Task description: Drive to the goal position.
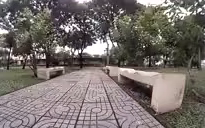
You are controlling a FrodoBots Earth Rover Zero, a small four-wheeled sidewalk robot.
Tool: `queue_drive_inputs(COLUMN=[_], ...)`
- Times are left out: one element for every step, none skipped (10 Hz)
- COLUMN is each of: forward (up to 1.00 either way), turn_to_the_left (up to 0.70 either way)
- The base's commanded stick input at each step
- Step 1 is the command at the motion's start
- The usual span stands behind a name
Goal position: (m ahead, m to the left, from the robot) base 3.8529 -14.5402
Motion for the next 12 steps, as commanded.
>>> queue_drive_inputs(forward=[0.00, 0.00, 0.00, 0.00, 0.07, 0.48, 0.70, 0.70, 0.70, 0.70, 0.70, 0.70], turn_to_the_left=[0.00, 0.00, 0.00, 0.00, 0.03, 0.18, 0.27, 0.00, 0.00, 0.00, 0.00, 0.00])
